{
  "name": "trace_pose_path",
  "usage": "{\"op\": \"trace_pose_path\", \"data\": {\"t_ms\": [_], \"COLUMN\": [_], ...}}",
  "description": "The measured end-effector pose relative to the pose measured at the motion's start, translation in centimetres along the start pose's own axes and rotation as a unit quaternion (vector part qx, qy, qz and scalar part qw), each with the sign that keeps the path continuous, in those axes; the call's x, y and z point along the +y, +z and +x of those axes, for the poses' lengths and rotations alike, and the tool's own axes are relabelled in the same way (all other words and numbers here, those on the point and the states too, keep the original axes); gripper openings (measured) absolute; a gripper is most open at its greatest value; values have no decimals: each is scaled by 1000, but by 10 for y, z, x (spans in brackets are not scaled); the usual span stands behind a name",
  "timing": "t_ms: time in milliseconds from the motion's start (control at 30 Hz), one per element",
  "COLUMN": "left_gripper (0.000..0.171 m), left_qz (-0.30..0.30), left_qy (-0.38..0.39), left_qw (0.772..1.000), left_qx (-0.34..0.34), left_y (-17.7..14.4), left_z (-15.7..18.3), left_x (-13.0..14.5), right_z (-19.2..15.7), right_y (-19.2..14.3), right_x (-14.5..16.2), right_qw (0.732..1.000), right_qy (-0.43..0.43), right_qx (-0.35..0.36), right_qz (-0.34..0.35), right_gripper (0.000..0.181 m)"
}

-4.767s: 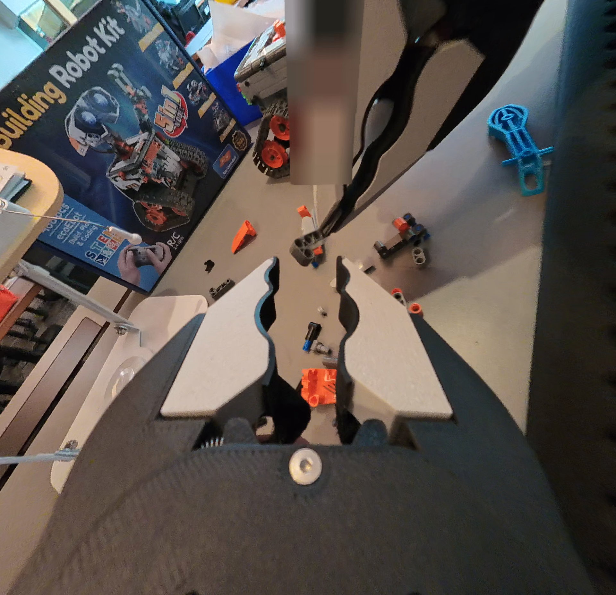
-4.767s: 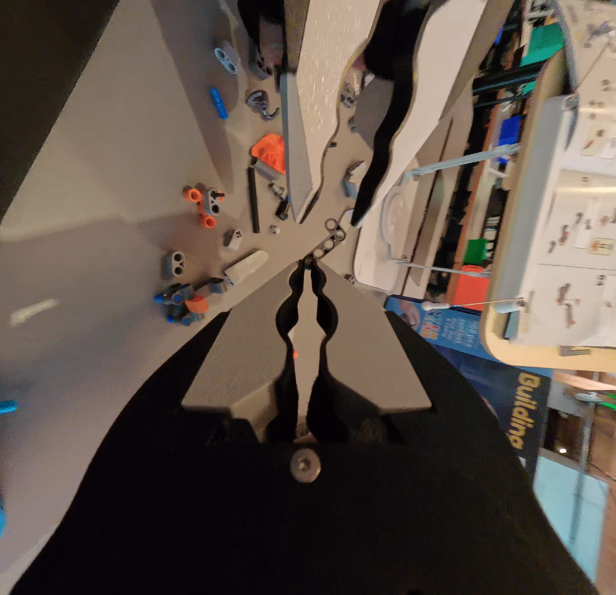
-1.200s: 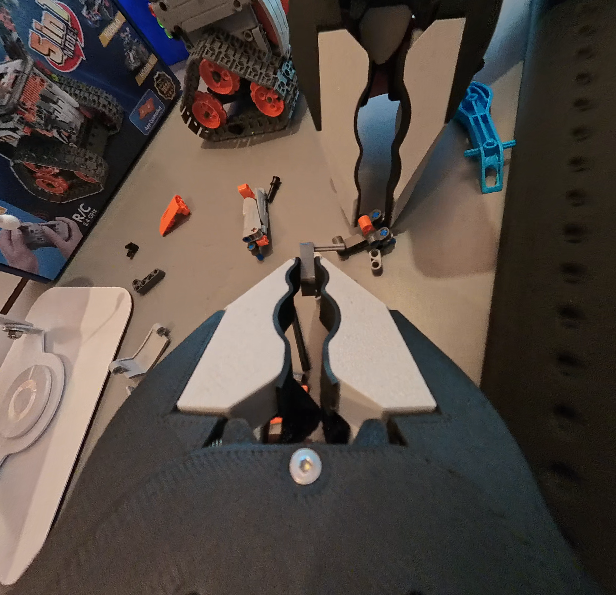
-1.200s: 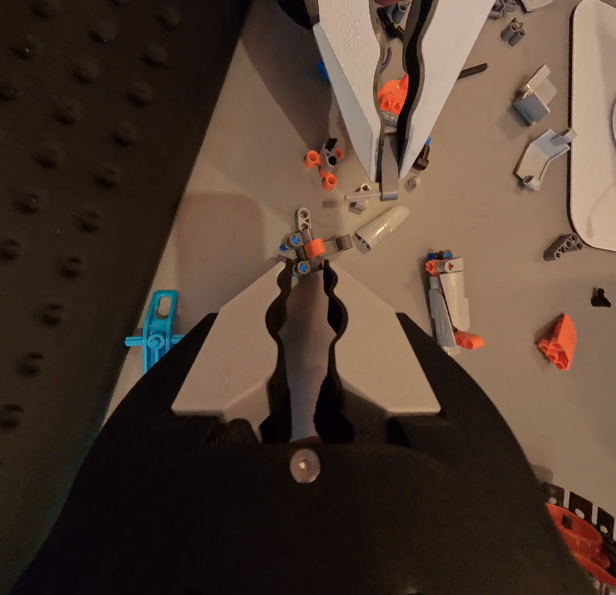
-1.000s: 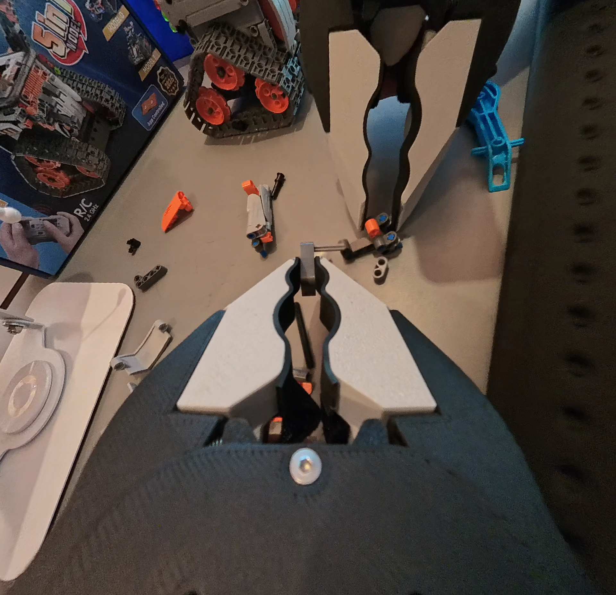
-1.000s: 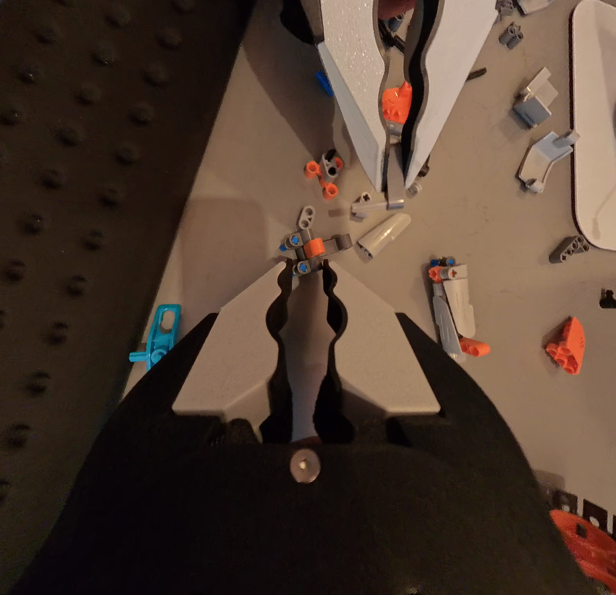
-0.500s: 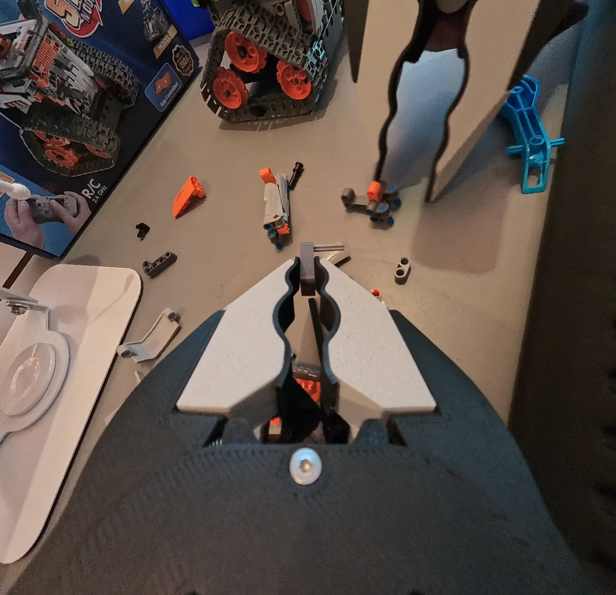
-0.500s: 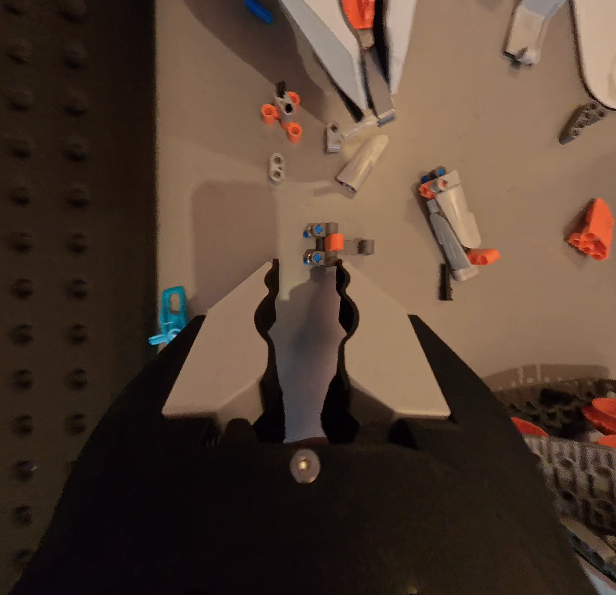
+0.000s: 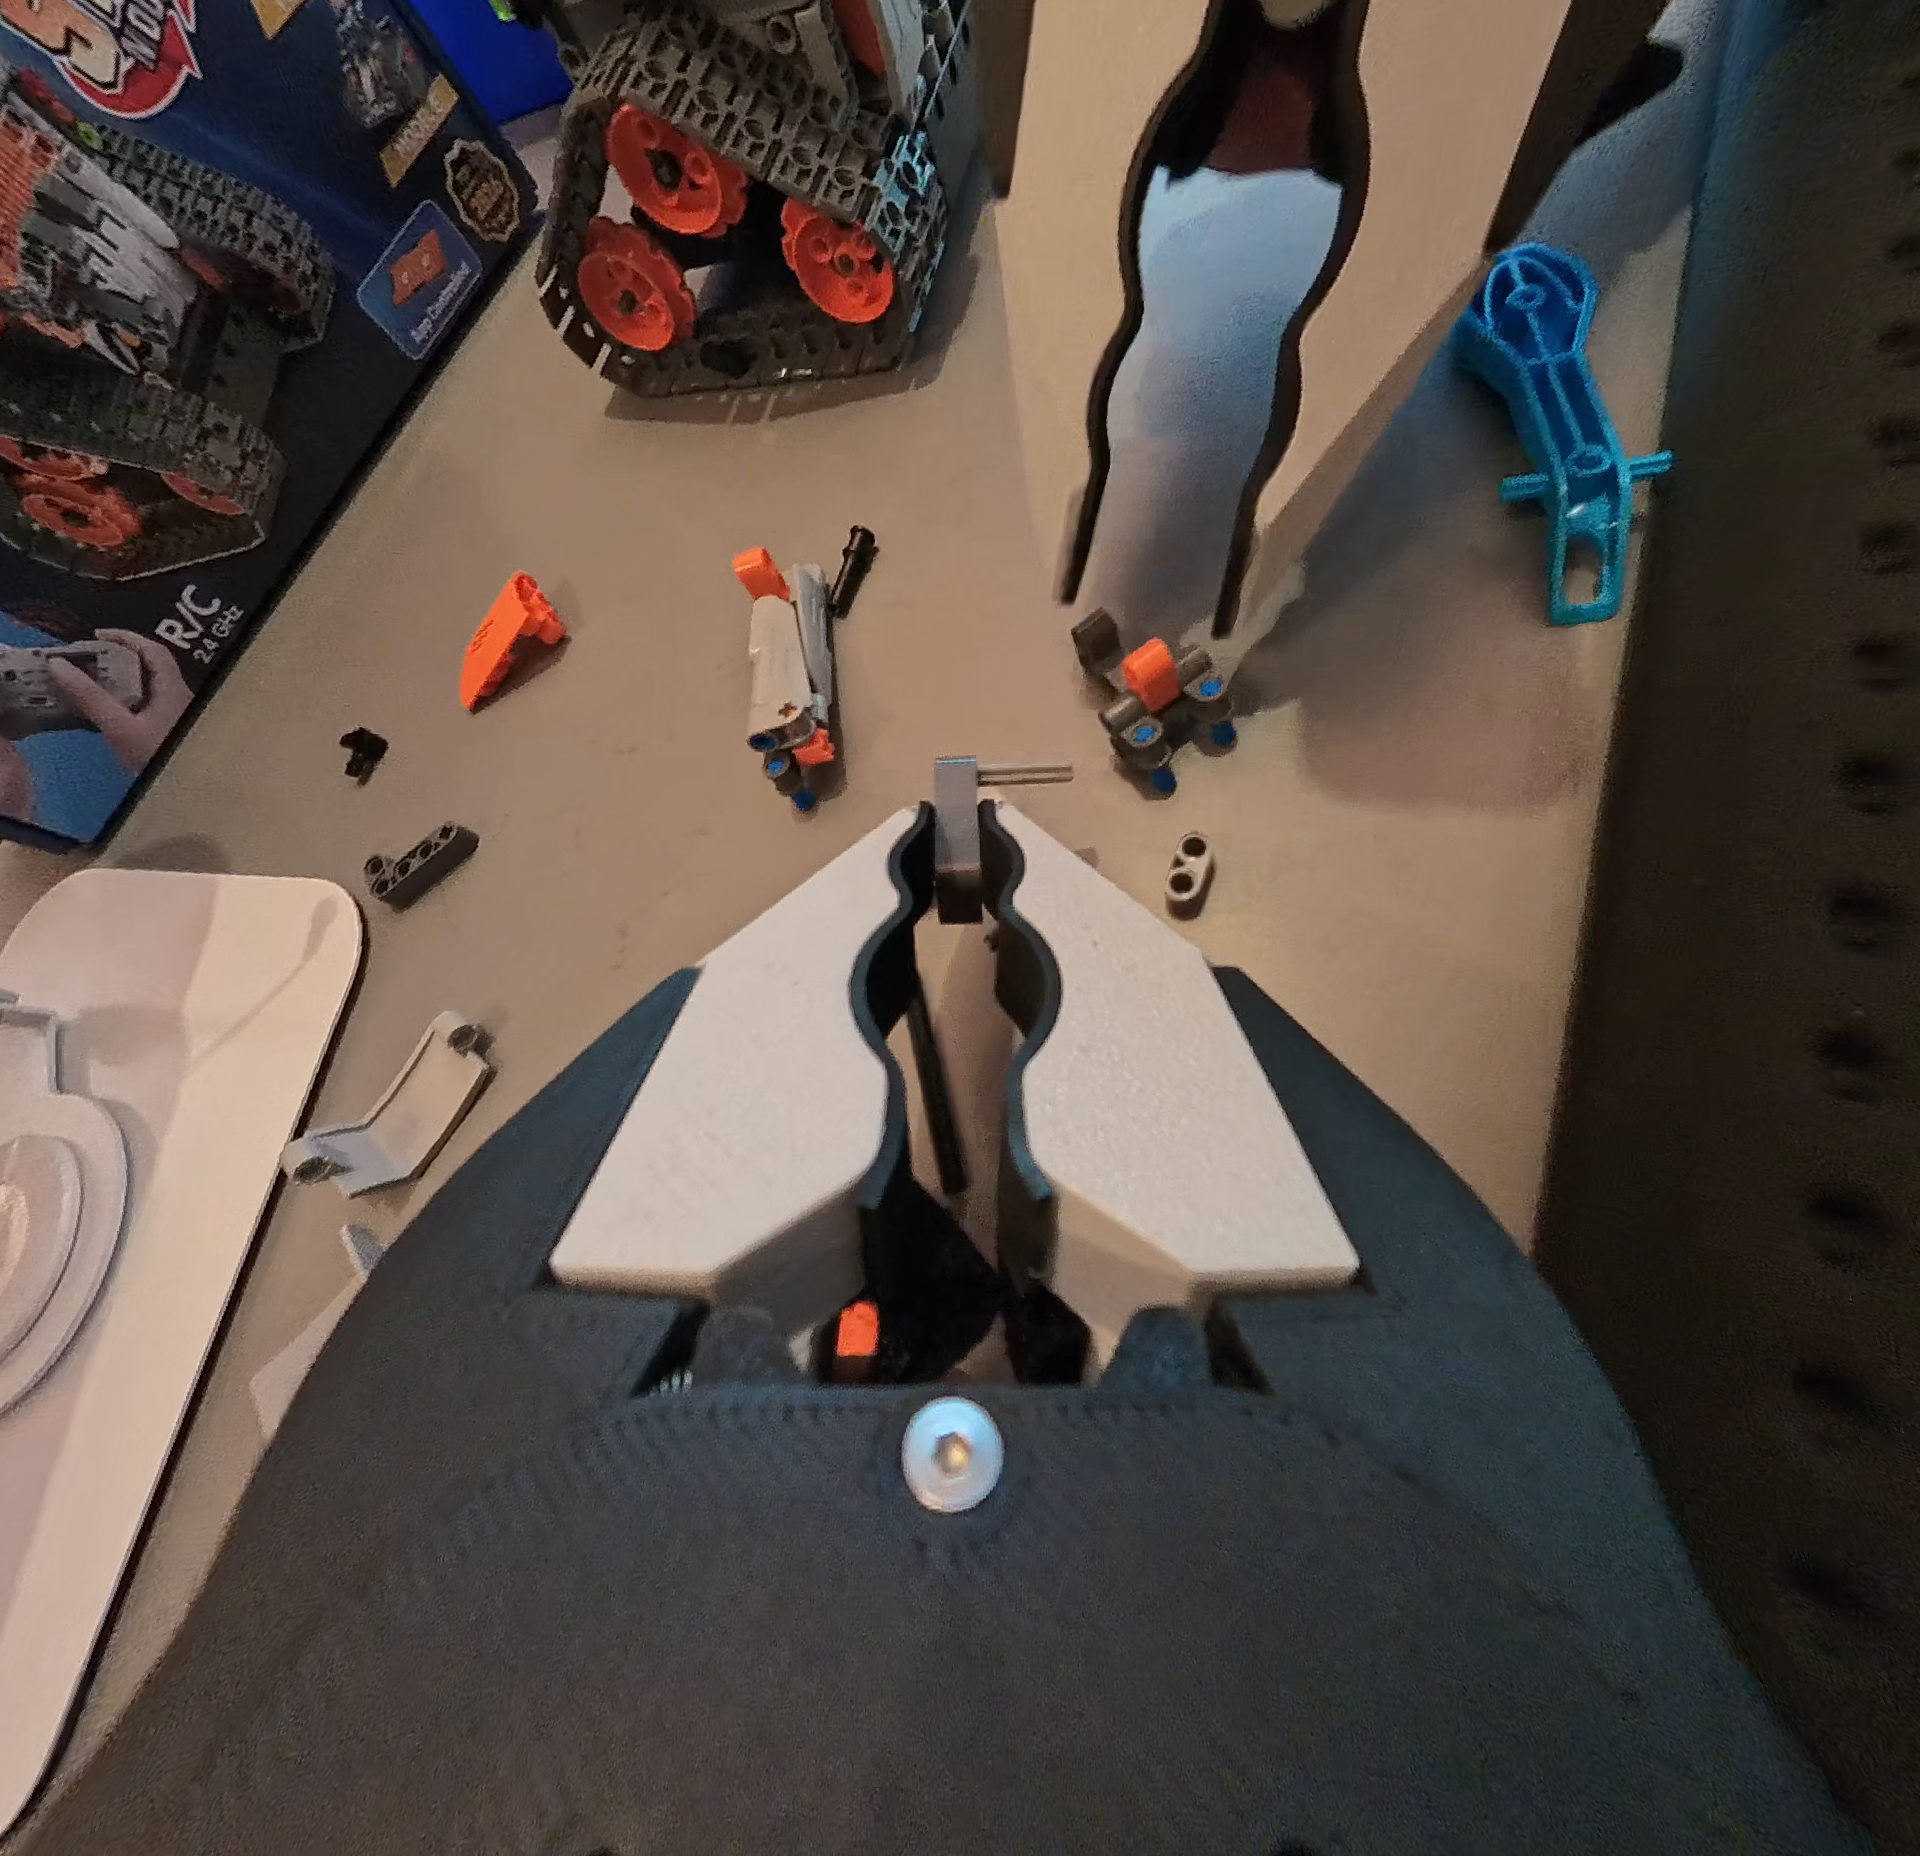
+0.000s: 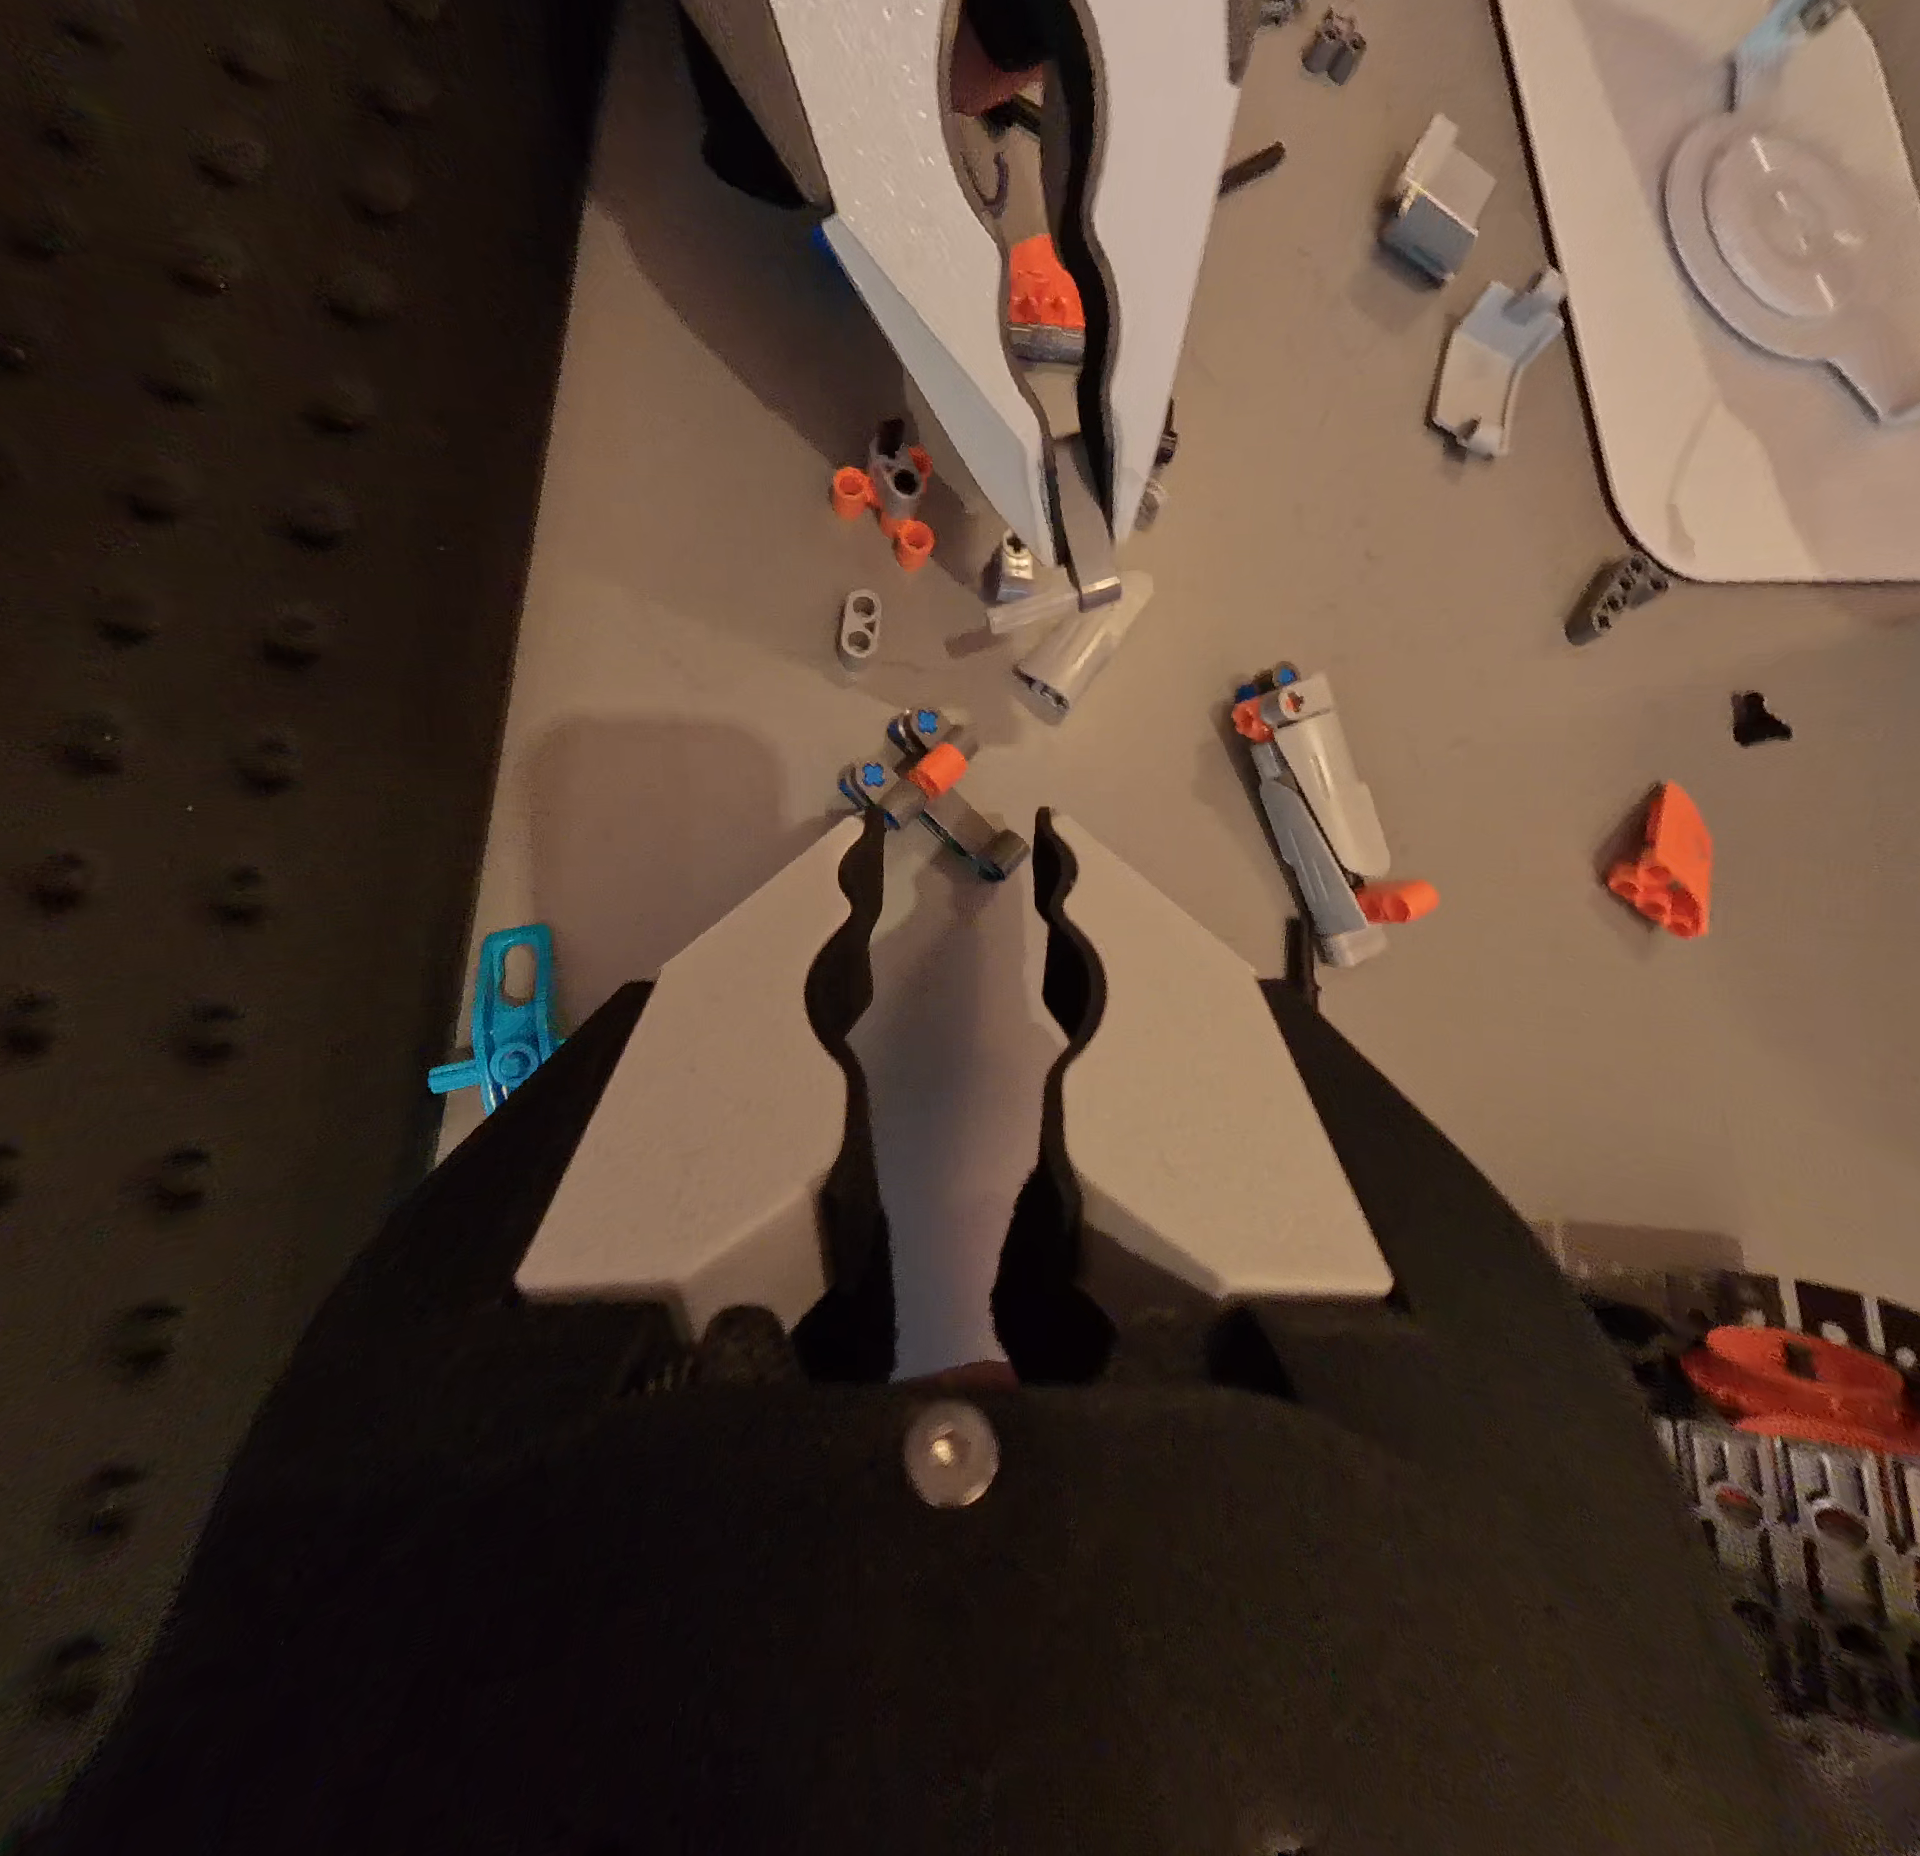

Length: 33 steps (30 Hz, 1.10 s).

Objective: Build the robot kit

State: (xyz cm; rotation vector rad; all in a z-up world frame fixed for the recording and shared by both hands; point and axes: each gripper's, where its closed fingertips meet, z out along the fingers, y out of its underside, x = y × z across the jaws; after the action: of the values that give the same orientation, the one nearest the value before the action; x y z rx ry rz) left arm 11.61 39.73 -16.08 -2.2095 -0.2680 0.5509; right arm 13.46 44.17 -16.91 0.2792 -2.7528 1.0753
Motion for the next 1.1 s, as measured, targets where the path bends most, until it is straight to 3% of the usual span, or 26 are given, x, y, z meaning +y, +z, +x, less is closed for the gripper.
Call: {"op": "trace_pose_path", "data": {"t_ms": [433,633,1100], "left_gripper": [6,6,6], "left_qz": [-16,-20,-30], "left_qy": [-14,-29,-47], "left_qw": [1000,999,998], "left_qx": [-18,-20,-14], "left_y": [8,14,19], "left_z": [-3,-4,-1], "left_x": [-2,-3,-2], "right_z": [3,10,6], "right_y": [26,21,26], "right_x": [-12,-9,-4], "right_qw": [1000,999,1000], "right_qy": [5,14,10], "right_qx": [24,37,27], "right_qz": [11,8,7], "right_gripper": [25,33,22]}}
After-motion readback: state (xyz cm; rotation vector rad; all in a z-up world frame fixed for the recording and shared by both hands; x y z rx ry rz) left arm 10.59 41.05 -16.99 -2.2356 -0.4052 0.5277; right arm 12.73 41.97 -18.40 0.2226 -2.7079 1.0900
